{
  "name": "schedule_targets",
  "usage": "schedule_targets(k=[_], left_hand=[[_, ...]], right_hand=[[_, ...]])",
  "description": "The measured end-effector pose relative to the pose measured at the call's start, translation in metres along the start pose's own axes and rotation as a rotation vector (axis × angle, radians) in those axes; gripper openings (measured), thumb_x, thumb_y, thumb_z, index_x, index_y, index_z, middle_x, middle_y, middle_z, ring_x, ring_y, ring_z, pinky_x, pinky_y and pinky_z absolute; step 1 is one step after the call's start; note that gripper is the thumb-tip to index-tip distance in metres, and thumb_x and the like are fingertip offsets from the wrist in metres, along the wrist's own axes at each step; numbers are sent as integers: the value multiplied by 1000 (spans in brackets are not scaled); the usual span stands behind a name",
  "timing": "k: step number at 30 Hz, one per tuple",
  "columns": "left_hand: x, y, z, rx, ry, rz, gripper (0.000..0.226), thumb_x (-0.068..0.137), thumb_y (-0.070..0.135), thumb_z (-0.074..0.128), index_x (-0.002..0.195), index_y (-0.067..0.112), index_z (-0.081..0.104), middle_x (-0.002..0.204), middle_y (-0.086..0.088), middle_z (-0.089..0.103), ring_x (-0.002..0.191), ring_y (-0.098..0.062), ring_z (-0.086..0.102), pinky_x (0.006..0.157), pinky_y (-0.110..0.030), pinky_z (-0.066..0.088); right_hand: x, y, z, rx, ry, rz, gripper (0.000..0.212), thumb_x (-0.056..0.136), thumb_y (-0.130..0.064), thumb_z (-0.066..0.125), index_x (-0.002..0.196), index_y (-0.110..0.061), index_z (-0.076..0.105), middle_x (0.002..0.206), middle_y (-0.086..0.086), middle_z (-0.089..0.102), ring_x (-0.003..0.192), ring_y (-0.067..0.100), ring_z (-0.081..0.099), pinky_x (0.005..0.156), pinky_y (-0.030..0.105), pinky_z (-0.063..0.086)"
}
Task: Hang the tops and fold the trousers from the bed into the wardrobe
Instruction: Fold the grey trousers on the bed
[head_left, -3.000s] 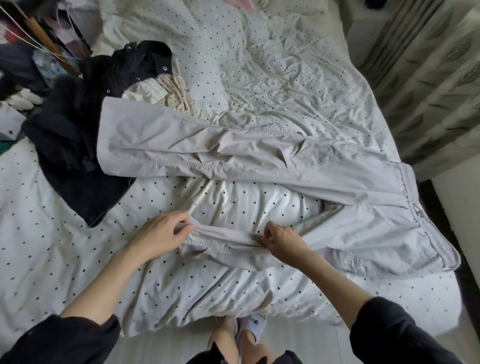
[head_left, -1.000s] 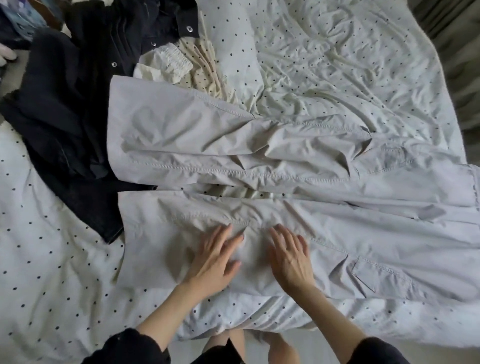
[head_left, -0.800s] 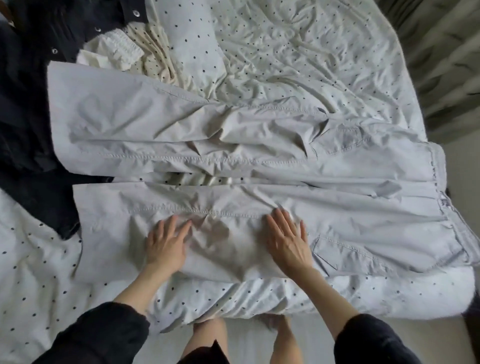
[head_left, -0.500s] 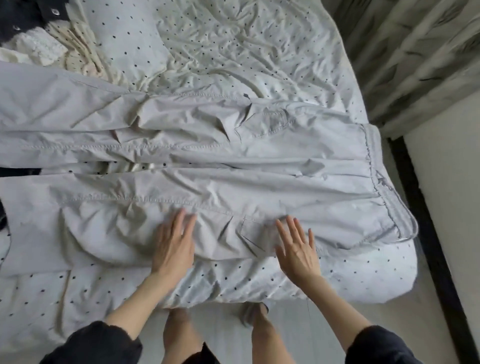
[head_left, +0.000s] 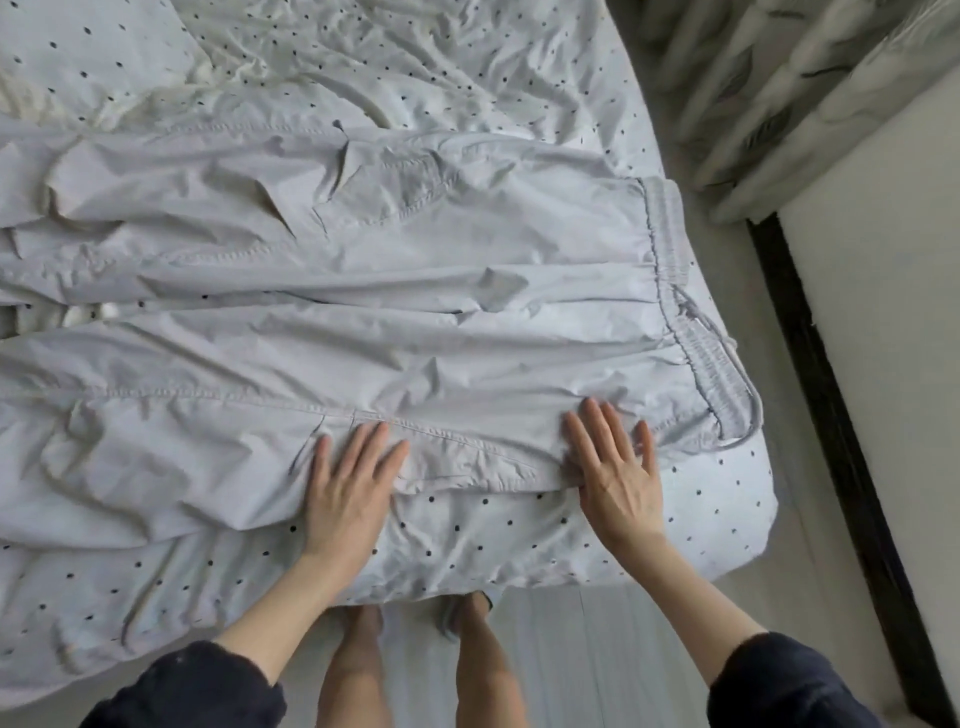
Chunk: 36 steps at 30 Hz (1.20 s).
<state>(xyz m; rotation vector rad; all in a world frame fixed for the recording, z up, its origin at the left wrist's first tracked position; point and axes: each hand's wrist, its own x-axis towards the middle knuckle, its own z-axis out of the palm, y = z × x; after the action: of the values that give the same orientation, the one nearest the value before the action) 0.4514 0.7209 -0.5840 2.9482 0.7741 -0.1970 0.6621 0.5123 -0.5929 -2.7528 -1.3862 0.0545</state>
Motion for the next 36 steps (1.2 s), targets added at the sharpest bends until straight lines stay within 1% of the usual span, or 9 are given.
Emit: schedule_targets(k=[3,5,7,10,12,17,25,29,36], left_hand=[[-8,-5,-12,-65,117,42,47,62,-7,71,107,6,67,118,-13,65,108,-31,63,98,-43,42],[-12,-6,-29,-143,96,58,47,53,-11,79,96,7,71,103,-11,71,88,-27,70,69,-35,57],[-16,-6,-60,-192,-56,26,41,54,-7,83,89,11,72,86,-6,74,64,-24,70,44,-29,51],[-8,-15,-102,-310,-273,-120,9,86,14,64,92,17,71,83,-7,71,75,-31,65,60,-34,48],[2,-26,-120,-411,-305,-120,12,90,17,58,87,17,69,84,-3,68,84,-27,63,68,-35,44],[56,-60,-169,-501,-130,-140,10,86,18,65,78,14,68,75,-4,69,79,-26,64,68,-36,45],[199,-104,-210,-519,138,-112,17,90,20,60,88,6,68,86,-14,69,85,-35,62,73,-43,48],[267,-123,-197,-451,97,-120,14,89,19,61,86,9,70,88,-15,68,86,-35,61,71,-38,45],[345,-134,-154,-383,62,-244,13,87,29,63,92,19,68,96,-10,69,96,-33,60,77,-39,48]], right_hand=[[-1,4,-8,86,31,59,52,75,-10,31,118,-12,58,132,14,54,127,29,41,96,45,29],[-4,7,-16,148,40,132,46,72,-10,31,105,-13,64,122,13,59,118,30,49,88,40,35],[-13,10,-30,157,35,167,39,68,-4,38,91,-13,68,99,9,65,94,31,63,77,36,40],[-12,19,-61,106,6,134,30,60,3,55,76,-15,71,71,4,66,65,26,65,68,35,42],[1,24,-81,58,-22,115,24,64,6,65,74,-14,69,65,3,65,62,27,64,68,39,44],[61,22,-130,-17,95,135,11,69,-1,58,71,-10,63,61,6,63,60,30,61,76,39,38],[208,24,-144,63,165,294,21,88,-7,46,94,-10,66,86,11,68,85,33,61,87,42,32],[274,29,-128,155,65,382,27,94,-11,40,106,-12,63,104,10,65,103,30,54,91,39,26],[340,40,-69,250,4,484,26,93,-11,36,96,-10,62,96,10,64,96,31,54,89,38,26]])
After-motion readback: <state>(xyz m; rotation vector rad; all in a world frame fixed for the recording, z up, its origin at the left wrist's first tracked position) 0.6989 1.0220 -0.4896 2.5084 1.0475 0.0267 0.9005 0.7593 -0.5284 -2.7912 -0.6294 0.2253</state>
